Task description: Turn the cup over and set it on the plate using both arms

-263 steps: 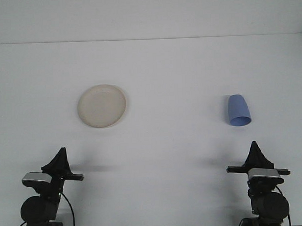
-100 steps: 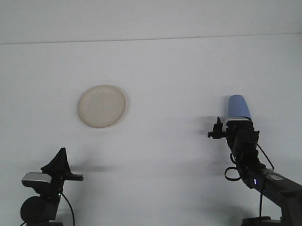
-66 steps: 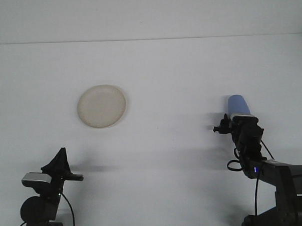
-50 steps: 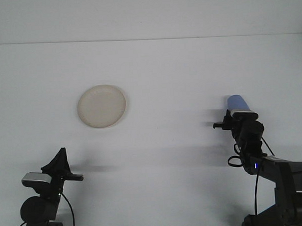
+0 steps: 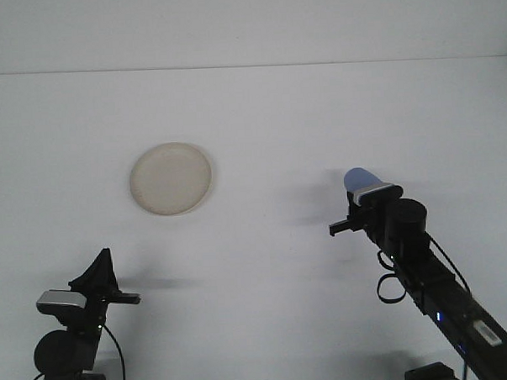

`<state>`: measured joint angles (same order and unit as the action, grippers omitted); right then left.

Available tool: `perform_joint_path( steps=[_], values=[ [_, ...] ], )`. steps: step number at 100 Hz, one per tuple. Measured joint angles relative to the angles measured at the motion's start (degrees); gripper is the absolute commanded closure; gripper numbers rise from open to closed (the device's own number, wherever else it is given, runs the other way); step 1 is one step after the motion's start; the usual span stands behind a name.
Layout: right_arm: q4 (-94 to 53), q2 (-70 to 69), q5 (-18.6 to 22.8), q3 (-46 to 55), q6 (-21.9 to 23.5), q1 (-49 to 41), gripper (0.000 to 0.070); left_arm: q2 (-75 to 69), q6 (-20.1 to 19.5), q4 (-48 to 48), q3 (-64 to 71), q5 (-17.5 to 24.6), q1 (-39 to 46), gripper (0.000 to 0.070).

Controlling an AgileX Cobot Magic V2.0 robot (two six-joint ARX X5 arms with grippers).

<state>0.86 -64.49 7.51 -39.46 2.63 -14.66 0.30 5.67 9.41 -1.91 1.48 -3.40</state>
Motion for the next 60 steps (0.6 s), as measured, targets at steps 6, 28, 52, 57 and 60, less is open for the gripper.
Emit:
perform_joint_path(
  steps=[6, 28, 52, 57, 60],
  values=[
    [-11.1, 3.2, 0.0, -7.3, -0.3, -3.8, 0.0700, 0.0, 0.0, 0.0, 0.0, 0.0, 0.0, 0.0688],
    [-52.4, 0.1, 0.3, -32.5, -2.9, -17.4, 0.0700, 0.0, 0.0, 0.0, 0.0, 0.0, 0.0, 0.0688],
    [-71.7, -10.6, 0.1, -42.5, -3.3, -28.2, 0.0700, 0.0, 0.0, 0.0, 0.0, 0.0, 0.0, 0.0688],
    [-71.7, -13.4, 0.1, -42.5, -3.2, -29.5, 0.0700, 0.0, 0.0, 0.0, 0.0, 0.0, 0.0, 0.0688],
    [-71.5, -15.3, 0.1, -42.5, -3.1, -30.1, 0.0700, 0.0, 0.0, 0.0, 0.0, 0.0, 0.0, 0.0688]
  ],
)
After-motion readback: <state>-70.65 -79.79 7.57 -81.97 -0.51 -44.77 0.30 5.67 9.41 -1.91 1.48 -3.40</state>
